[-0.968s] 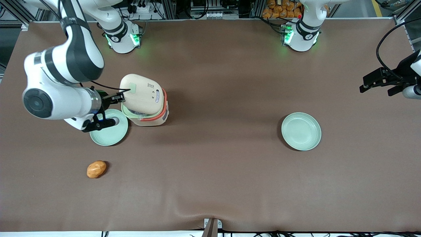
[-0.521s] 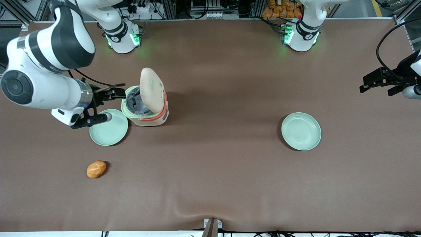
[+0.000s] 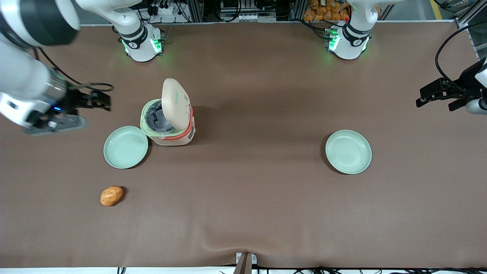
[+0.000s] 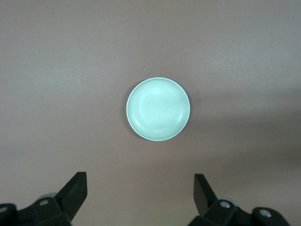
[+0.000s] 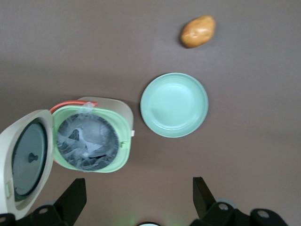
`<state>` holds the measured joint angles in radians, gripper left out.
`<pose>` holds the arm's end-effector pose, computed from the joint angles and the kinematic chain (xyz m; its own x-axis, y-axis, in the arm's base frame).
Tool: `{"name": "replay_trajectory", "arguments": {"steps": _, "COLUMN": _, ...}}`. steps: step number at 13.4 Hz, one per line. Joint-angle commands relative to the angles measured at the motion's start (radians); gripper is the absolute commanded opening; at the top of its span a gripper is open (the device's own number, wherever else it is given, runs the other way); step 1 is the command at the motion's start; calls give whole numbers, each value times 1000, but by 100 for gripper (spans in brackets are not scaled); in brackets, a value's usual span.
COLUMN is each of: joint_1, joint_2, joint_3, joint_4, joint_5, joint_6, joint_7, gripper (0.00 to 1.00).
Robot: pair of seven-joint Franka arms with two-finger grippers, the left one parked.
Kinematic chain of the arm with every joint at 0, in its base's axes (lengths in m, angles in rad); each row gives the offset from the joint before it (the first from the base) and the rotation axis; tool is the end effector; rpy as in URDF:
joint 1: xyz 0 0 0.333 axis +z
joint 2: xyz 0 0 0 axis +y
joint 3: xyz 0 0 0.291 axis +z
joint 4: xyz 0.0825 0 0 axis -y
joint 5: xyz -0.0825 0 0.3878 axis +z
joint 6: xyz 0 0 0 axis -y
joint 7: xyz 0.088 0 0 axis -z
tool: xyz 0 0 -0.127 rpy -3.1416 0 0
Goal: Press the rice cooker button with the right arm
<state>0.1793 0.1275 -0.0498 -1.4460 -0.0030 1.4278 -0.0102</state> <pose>0.5705 0.0755 0.5543 0.9799 0.1369 -0.1451 0.1395 -0.9902 0.0079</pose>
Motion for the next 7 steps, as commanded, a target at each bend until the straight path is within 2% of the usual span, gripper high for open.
{"name": "replay_trajectory", "arguments": {"steps": 1, "joint_1": -64, "joint_2": -37, "joint_3": 10, "joint_4": 3, "joint_5": -20, "joint_6": -38, "joint_7": -10, "gripper": 100}}
{"name": "replay_trajectory", "arguments": {"steps": 7, "joint_1": -161, "joint_2": -68, "joint_3": 1, "joint_4": -1, "joint_5": -22, "joint_6": -106, "joint_7": -54, "gripper": 100}}
